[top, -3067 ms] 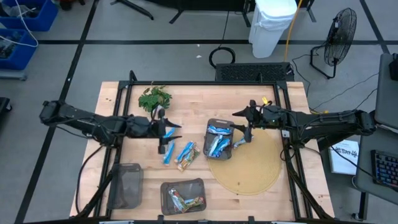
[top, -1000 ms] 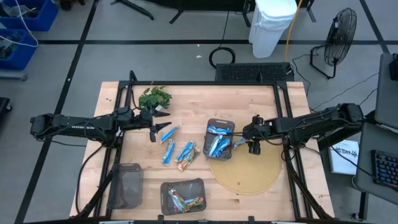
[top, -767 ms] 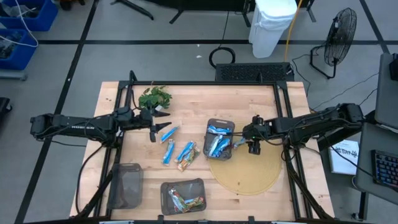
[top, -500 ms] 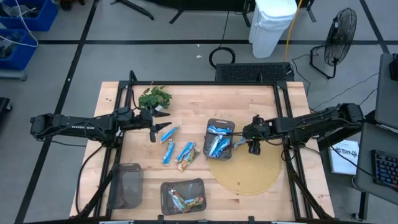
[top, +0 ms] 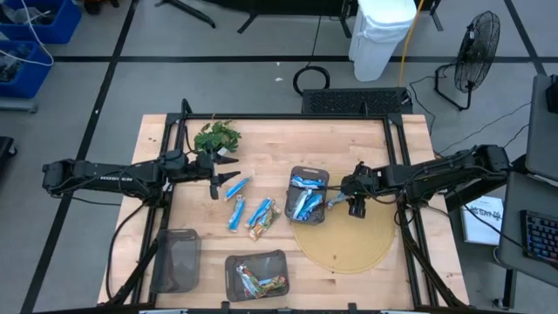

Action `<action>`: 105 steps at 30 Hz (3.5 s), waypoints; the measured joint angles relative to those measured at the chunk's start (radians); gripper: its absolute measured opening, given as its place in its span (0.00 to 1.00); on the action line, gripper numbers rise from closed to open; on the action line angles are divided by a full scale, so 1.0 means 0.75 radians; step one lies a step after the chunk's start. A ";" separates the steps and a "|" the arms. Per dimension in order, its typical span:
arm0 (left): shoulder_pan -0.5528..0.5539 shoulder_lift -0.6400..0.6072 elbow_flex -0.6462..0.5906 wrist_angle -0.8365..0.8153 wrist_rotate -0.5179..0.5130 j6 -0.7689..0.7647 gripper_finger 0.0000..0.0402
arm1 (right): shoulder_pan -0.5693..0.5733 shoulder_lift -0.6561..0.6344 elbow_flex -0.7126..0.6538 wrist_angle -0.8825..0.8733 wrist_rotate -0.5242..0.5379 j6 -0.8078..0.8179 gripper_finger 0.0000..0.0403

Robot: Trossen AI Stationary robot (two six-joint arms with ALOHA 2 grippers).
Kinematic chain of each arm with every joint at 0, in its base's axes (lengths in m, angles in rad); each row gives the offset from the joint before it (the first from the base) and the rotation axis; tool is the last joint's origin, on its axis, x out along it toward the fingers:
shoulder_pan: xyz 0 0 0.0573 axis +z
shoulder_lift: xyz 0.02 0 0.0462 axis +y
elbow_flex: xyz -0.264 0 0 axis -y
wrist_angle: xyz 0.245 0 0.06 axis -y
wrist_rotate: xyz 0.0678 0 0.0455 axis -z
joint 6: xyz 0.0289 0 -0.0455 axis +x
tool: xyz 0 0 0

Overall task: Pick and place Granola Bars by type
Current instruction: Put the red granola bar into the bottom right black bin

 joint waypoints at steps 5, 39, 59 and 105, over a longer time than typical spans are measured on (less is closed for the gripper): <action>0.000 0.000 0.000 0.000 0.000 0.000 0.48 | 0.000 0.000 -0.060 0.014 0.000 0.023 0.49; 0.000 0.000 0.000 0.003 0.000 -0.016 0.48 | 0.000 -0.049 -0.077 0.170 0.001 -0.068 0.00; -0.001 0.000 0.000 0.011 -0.002 -0.034 0.48 | -0.001 -0.330 -0.076 0.916 -0.558 -0.231 0.00; -0.498 1.088 0.841 0.144 -0.762 1.291 0.63 | -0.292 0.234 -0.076 2.014 -0.555 -0.150 0.00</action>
